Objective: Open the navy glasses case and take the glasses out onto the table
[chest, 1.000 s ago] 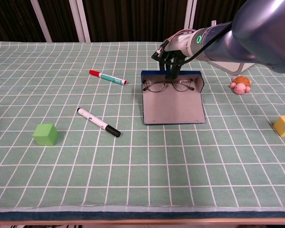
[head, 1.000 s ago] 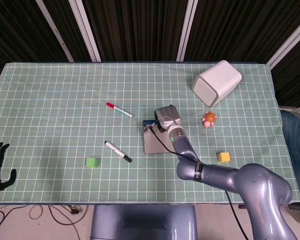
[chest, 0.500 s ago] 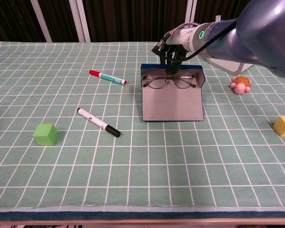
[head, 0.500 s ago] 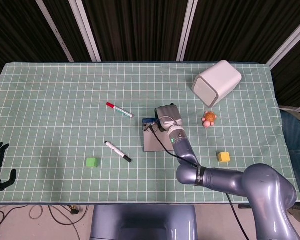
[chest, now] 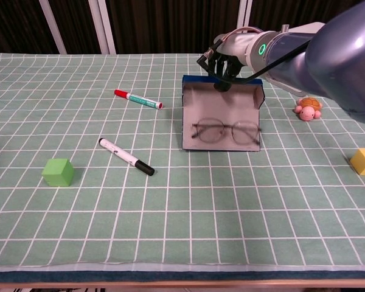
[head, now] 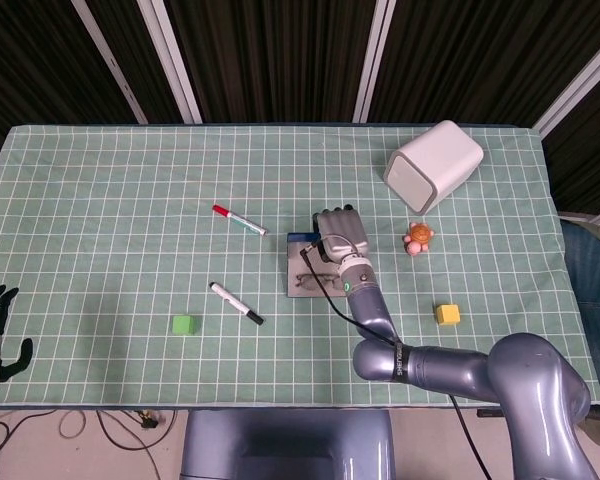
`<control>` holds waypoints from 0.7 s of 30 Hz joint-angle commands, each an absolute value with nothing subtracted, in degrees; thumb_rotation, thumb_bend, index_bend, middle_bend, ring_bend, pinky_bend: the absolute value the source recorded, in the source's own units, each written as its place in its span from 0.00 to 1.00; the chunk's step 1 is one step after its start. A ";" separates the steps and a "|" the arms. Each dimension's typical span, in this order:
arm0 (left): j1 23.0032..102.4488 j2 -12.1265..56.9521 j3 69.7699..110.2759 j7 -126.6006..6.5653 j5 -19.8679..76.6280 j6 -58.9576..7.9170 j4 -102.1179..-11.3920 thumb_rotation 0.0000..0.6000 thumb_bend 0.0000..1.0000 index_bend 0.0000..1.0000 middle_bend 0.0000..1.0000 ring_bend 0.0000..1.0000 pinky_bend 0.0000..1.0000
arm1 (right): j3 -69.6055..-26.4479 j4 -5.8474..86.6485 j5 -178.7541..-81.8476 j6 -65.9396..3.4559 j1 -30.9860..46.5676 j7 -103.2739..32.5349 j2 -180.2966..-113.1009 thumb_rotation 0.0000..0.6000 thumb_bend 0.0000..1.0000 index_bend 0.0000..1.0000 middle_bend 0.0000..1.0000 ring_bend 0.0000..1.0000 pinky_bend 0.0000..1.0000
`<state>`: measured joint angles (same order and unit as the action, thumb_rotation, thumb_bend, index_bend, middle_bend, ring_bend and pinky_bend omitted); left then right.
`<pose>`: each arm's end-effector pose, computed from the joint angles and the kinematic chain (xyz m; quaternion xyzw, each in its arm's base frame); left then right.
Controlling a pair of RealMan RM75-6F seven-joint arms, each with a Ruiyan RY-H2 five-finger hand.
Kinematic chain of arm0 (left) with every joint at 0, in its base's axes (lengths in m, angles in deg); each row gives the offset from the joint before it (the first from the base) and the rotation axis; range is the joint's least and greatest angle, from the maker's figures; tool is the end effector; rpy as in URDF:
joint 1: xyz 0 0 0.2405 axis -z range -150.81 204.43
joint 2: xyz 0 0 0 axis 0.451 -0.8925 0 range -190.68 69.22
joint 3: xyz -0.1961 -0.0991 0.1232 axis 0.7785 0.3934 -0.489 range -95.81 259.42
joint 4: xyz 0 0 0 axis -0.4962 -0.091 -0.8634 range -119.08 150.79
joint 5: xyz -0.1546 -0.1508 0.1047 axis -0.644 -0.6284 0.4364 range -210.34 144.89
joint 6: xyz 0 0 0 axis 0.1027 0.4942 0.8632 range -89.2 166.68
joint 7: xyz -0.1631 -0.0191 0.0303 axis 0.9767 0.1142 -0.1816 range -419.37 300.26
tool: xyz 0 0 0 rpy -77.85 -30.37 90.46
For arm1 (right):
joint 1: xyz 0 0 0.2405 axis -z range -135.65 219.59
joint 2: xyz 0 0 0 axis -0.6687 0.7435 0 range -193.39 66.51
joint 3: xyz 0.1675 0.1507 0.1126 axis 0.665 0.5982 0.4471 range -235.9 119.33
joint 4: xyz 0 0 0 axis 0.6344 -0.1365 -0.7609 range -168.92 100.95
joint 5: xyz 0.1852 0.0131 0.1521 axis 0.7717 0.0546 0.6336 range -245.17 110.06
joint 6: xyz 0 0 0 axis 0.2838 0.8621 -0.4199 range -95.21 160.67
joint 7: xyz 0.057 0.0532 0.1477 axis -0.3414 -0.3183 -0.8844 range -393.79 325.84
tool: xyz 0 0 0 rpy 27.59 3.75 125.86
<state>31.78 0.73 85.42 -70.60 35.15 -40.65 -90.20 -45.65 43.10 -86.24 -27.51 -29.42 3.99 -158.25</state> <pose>-0.3194 0.1977 0.1188 -0.5315 -0.4919 -0.3001 0.6209 -0.0367 -0.4455 -0.0639 0.7010 -0.4029 0.3119 0.4989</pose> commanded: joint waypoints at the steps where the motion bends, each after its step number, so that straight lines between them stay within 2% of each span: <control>1: 31.77 0.72 85.40 -70.60 35.18 -40.65 -90.23 1.00 0.46 0.07 0.00 0.00 0.00 | -45.34 43.43 -86.85 -27.60 -28.83 4.39 -158.36 1.00 0.52 0.49 0.38 0.33 0.24; 14: 31.75 0.70 85.42 -70.53 35.32 -40.75 -90.17 1.00 0.46 0.07 0.00 0.00 0.00 | -42.51 40.90 -88.41 -24.35 -26.61 4.37 -157.04 1.00 0.52 0.50 0.38 0.33 0.24; 21: 31.74 0.68 85.44 -70.40 35.47 -40.81 -90.21 1.00 0.46 0.07 0.00 0.00 0.00 | -41.08 46.27 -89.67 -23.23 -24.93 4.66 -150.04 1.00 0.52 0.50 0.38 0.33 0.23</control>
<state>31.75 0.69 85.44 -70.41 35.47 -40.80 -90.20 -41.57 44.02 -89.07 -23.67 -25.70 4.47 -152.55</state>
